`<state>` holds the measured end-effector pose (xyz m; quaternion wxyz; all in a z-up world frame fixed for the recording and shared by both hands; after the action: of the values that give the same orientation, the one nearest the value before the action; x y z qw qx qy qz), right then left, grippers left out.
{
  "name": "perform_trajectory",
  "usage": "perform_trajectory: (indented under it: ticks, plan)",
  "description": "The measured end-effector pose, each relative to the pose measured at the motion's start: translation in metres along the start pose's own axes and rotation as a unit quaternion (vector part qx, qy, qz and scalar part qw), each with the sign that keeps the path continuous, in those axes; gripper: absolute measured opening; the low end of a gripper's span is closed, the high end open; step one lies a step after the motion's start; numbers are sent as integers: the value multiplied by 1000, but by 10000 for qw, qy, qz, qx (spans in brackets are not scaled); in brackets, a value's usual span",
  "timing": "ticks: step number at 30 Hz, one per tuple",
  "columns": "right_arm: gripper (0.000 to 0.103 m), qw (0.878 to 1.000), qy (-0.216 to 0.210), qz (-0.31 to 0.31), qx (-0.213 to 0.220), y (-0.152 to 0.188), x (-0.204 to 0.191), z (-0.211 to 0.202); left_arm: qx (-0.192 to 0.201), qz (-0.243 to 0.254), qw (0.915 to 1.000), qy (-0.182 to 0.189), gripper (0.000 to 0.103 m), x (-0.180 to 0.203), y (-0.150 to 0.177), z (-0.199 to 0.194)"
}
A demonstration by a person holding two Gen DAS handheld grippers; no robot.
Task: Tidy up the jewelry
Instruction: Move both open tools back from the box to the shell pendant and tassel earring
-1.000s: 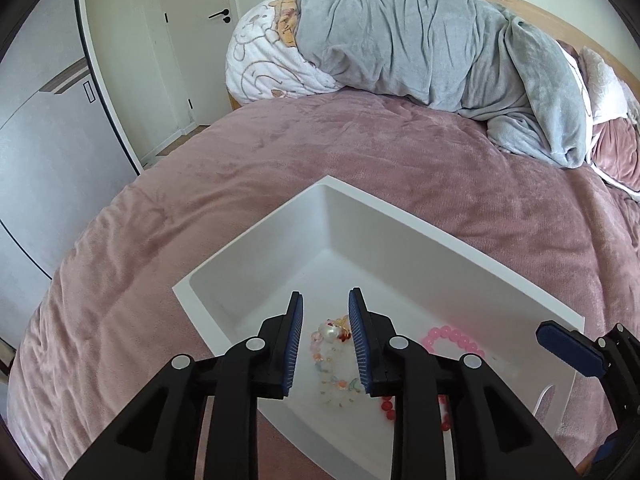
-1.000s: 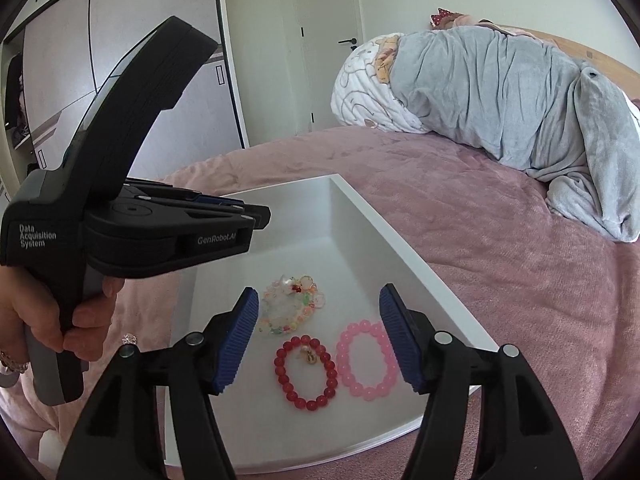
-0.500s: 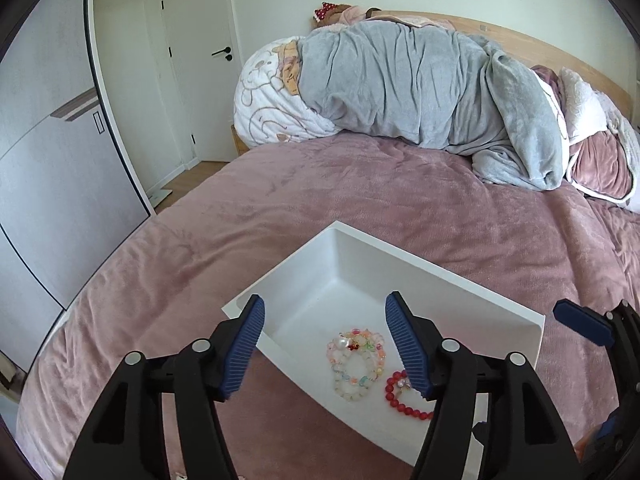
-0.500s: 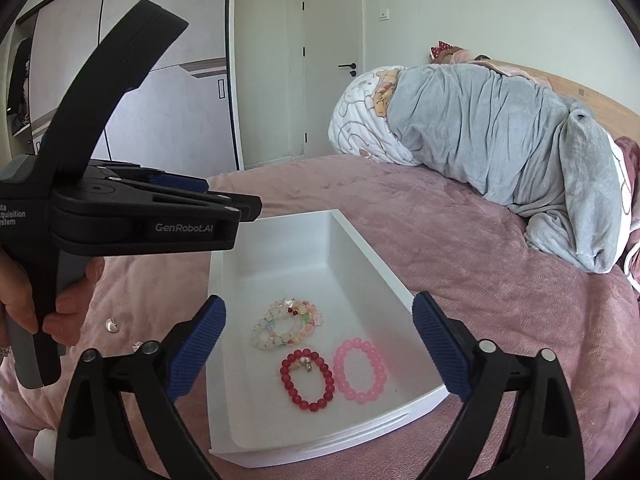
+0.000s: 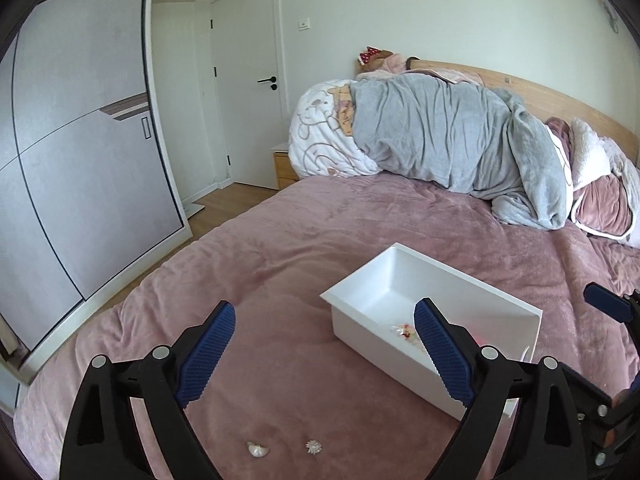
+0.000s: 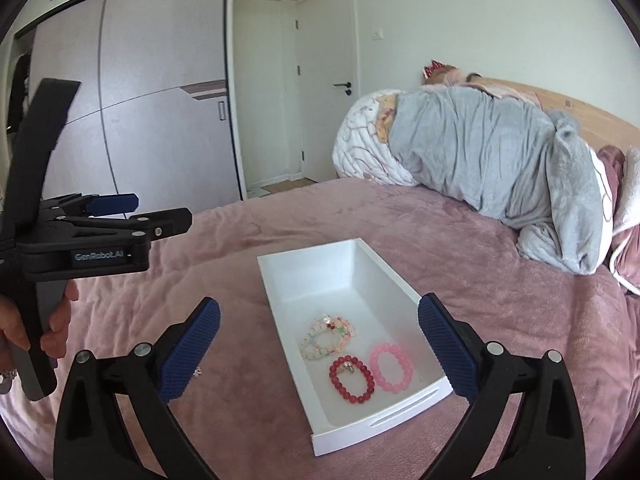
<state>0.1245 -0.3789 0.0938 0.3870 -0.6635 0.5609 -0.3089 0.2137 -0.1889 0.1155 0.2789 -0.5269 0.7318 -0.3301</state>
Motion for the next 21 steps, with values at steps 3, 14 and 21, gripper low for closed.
perform_trajectory:
  ticks: [3, 14, 21]
  plan:
    - [98, 9984, -12, -421, 364, -3, -28, -12, 35, -54, 9999, -124, 93, -27, 14, -11]
    - [98, 9875, -280, -1545, 125, 41, -114, 24, 164, -118, 9993, -308, 94, -102, 79, -20]
    - [98, 9804, -419, -1829, -597, 90, -146, 74, -114, -412, 9986, -301, 99, -140, 124, 7]
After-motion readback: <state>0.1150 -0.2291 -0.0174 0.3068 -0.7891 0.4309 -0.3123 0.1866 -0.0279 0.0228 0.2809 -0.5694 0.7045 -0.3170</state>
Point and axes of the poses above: each gripper's, at about its wrist camera, not at the fingertips, and z roughly the way its jaws point, x to its right, y to its underside, the point moved 5 cm from there along z, roughly the way its jaws point, and after that the axes turned 4 degrees about -x, right-handed, at the moved point
